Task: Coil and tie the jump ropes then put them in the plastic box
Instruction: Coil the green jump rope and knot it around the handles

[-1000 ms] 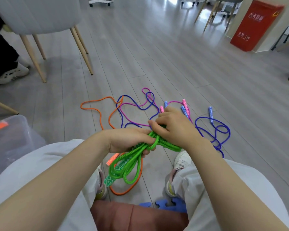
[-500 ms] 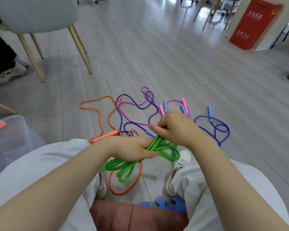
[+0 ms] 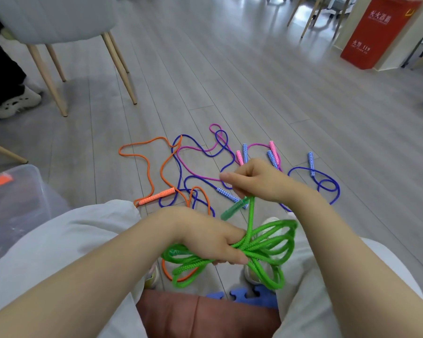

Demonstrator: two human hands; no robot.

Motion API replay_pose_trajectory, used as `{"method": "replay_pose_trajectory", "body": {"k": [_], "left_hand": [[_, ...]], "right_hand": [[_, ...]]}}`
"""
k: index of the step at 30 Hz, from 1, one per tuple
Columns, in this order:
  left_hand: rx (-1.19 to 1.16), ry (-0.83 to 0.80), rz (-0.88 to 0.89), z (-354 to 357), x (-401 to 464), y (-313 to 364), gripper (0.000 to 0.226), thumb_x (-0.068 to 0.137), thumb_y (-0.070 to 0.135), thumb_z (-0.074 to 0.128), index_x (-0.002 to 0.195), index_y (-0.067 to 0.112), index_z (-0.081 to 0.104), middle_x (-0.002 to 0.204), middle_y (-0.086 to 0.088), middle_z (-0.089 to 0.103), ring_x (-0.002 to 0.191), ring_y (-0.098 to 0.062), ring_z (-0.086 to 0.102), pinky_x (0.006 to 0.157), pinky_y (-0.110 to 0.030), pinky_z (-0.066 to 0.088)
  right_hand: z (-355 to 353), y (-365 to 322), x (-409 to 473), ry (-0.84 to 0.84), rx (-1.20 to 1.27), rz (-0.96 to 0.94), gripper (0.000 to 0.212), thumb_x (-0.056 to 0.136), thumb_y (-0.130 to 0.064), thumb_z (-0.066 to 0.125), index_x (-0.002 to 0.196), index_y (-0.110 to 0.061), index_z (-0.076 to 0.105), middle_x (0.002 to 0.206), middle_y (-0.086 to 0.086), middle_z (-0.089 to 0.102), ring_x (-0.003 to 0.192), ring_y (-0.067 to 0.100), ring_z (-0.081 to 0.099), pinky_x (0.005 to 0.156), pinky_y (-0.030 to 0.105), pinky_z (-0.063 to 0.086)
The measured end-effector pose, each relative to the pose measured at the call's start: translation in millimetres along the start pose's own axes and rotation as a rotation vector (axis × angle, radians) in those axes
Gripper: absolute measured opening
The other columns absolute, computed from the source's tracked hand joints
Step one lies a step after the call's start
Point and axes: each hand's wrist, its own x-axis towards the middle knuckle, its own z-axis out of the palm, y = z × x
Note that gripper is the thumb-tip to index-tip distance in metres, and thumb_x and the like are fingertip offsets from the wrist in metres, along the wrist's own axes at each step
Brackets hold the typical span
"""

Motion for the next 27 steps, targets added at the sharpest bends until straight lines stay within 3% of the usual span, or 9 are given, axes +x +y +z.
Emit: {"method": "replay_pose_trajectory", "body": {"k": [6,9,11,13,17,19,21,25,27], "left_hand": [[-0.320,0.015,0.283,-21.4,-34.4,0.0,0.009,0.098,0.018,0.049,0.096,0.010,0.050,0.085,0.000,0.049,0.080,-0.010,0.050,0.076,-0.020,0.046],[-0.558,0.160,0.406,-36.1,-59.8,-9.3,0.007,0.095,0.013,0.049,0.101,0.014,0.052,0.087,0.007,0.052,0.078,-0.008,0.048,0.074,-0.018,0.045],[-0.593,0.289,0.389,-45.6,-73.0,-20.8,0.006,0.096,0.010,0.048,0.098,0.013,0.053,0.080,0.010,0.054,0.075,-0.009,0.046,0.070,-0.017,0.045],[-0.589,0.407,0.268,-52.1,-80.6,-35.4,0.004,0.095,0.016,0.054,0.092,0.013,0.054,0.074,0.008,0.054,0.072,-0.012,0.047,0.066,-0.019,0.045],[-0.513,0.611,0.008,-53.5,-79.1,-56.3,0.019,0.091,0.030,0.062,0.096,0.015,0.053,0.072,-0.005,0.056,0.067,-0.013,0.052,0.057,-0.024,0.047],[-0.514,0.732,-0.023,-53.5,-72.0,-56.9,0.019,0.092,0.022,0.063,0.104,0.020,0.049,0.075,-0.012,0.059,0.067,-0.016,0.054,0.061,-0.032,0.048],[-0.569,0.893,0.030,-54.9,-63.7,-52.9,0.022,0.091,0.016,0.063,0.098,0.021,0.043,0.077,-0.017,0.061,0.067,-0.019,0.054,0.068,-0.038,0.046],[-0.758,1.062,0.256,-49.0,-40.3,-33.9,0.026,0.094,0.007,0.058,0.090,0.019,0.036,0.070,-0.004,0.058,0.058,-0.015,0.051,0.061,-0.026,0.046],[-0.650,1.121,0.237,-43.0,-26.5,-36.2,0.030,0.091,0.017,0.065,0.089,0.023,0.036,0.068,-0.003,0.053,0.058,-0.015,0.047,0.059,-0.028,0.042]], "right_hand": [[-8.0,30.2,3.8,-0.011,0.631,0.137,0.040,0.092,-0.038,0.059,0.060,-0.015,0.055,0.055,-0.001,0.037,0.055,0.014,0.029,0.054,0.026,0.023],[3.0,33.9,2.5,-0.059,0.765,0.135,0.017,0.087,-0.022,0.054,0.072,-0.019,0.063,0.061,-0.006,0.045,0.056,0.006,0.038,0.054,0.021,0.033],[22.3,24.6,-0.7,-0.078,0.720,0.114,0.011,0.088,-0.024,0.052,0.079,-0.017,0.052,0.064,-0.002,0.039,0.057,0.009,0.029,0.051,0.021,0.025],[39.0,11.3,-3.2,-0.094,0.593,0.132,0.025,0.096,-0.035,0.049,0.080,-0.016,0.048,0.067,0.005,0.032,0.059,0.014,0.020,0.054,0.027,0.015],[48.2,-5.3,-6.4,0.083,0.032,0.167,0.035,0.103,-0.034,0.041,0.080,-0.015,0.060,0.061,-0.008,0.049,0.053,0.007,0.044,0.058,0.028,0.033],[55.0,-9.0,-10.4,0.174,-0.333,0.166,0.036,0.103,-0.038,0.037,0.091,-0.014,0.061,0.077,0.001,0.064,0.073,0.021,0.060,0.066,0.034,0.042],[64.3,-16.3,-12.1,0.260,-0.453,0.139,0.036,0.103,-0.038,0.035,0.100,-0.013,0.059,0.094,0.014,0.068,0.089,0.037,0.061,0.069,0.039,0.044],[80.7,-34.2,-12.4,0.275,-0.508,0.060,0.034,0.105,-0.039,0.027,0.102,-0.014,0.050,0.096,0.014,0.066,0.090,0.038,0.060,0.061,0.037,0.030],[80.2,-39.6,-14.0,0.286,-0.573,0.010,0.033,0.105,-0.038,0.028,0.096,-0.014,0.049,0.092,0.012,0.065,0.085,0.037,0.062,0.056,0.036,0.028]]}}
